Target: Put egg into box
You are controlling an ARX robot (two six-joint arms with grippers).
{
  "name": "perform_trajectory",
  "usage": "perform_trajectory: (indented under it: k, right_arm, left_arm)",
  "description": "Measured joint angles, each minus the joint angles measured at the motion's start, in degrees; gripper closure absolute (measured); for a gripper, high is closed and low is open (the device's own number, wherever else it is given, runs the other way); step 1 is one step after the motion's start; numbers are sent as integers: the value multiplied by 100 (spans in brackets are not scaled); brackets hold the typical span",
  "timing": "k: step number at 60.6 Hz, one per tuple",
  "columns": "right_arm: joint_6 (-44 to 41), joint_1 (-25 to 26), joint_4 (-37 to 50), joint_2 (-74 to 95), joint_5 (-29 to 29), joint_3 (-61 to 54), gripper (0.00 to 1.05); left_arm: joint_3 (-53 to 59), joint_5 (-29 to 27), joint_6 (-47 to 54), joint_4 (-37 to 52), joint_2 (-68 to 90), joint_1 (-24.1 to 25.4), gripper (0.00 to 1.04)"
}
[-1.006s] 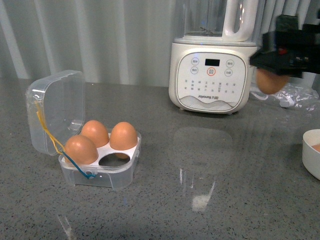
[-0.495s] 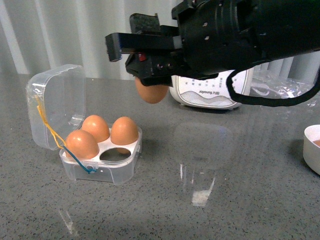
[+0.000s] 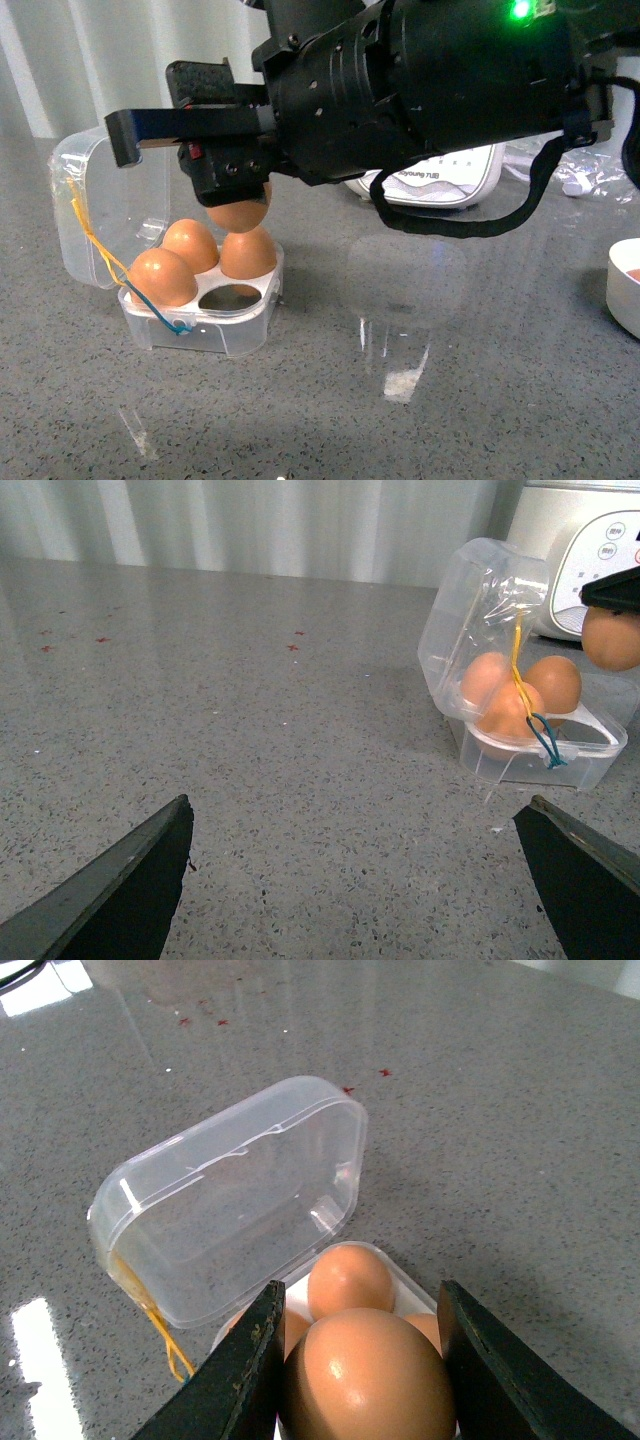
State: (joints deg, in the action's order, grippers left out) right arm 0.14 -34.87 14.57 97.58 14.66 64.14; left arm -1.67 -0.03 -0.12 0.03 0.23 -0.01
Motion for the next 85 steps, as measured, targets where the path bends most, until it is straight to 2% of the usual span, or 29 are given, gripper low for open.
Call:
perform_trajectory:
  k: [67, 85]
  right_arm:
    - [-339, -146, -564, 256, -151, 96, 65]
    - [-337, -85, -586, 256, -118, 190, 22]
  left_arm:
    - [0, 0, 0, 0, -2, 0, 7]
    - [0, 0, 0, 0, 0, 0, 7]
